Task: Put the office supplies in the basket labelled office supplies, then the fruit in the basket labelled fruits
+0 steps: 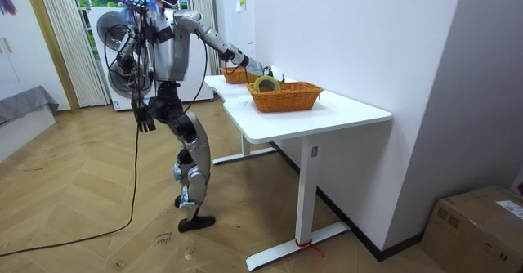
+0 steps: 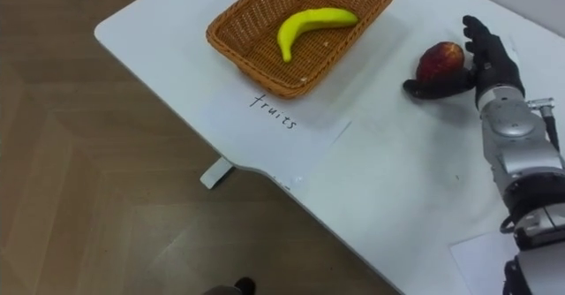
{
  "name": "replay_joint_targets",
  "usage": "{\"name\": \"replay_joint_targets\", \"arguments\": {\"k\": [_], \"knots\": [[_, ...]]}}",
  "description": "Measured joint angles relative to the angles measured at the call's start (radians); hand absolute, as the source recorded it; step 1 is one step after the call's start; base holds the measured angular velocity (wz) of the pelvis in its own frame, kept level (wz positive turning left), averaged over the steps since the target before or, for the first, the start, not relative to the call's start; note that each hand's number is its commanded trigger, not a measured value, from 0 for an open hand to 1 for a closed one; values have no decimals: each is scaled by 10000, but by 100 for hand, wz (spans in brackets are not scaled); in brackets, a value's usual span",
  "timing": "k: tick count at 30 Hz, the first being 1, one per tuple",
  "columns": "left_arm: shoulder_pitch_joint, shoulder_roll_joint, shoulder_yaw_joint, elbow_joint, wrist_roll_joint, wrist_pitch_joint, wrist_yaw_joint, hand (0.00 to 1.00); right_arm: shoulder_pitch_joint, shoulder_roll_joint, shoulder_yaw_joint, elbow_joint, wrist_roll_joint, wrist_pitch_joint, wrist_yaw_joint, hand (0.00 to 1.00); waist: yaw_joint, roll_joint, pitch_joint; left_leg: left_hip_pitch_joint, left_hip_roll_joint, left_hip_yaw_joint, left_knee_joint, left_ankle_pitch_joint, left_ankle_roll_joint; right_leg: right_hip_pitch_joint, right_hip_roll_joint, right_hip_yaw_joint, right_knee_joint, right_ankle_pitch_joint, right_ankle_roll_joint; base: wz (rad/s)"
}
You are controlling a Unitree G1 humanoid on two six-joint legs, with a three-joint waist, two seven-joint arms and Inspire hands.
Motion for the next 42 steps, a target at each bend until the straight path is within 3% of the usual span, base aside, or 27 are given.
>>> {"name": "replay_joint_targets", "arguments": {"k": [1,2,13,35,42], "knots": [[-71,0,-66,26,0,21,-8,0,-1,-60,116,-3,-1,0,32,87,22,-2,-1,2,2,2,-1,0,0,-2,0,0,0,0,0,0],[-100,0,-92,27,-1,29,-9,0,-1,-77,122,-5,-1,0,43,100,28,-3,-2,3,3,2,-1,0,0,-4,1,0,0,0,-1,0],[-455,49,-128,494,-791,137,-210,0,-254,-569,196,339,-819,56,241,100,127,-21,-3,34,33,8,15,-8,-17,15,11,-80,0,6,-36,0],[-537,74,-128,511,-1190,77,-330,0,-333,-590,314,353,-762,201,342,100,131,-166,32,87,73,159,-44,-9,-21,21,-7,-55,-25,-5,-51,0],[-535,71,90,502,-455,51,-448,0,-261,-552,180,-53,-550,478,918,100,71,-172,19,508,110,377,-314,-11,-24,275,4,168,-137,-2,-50,-7]]}}
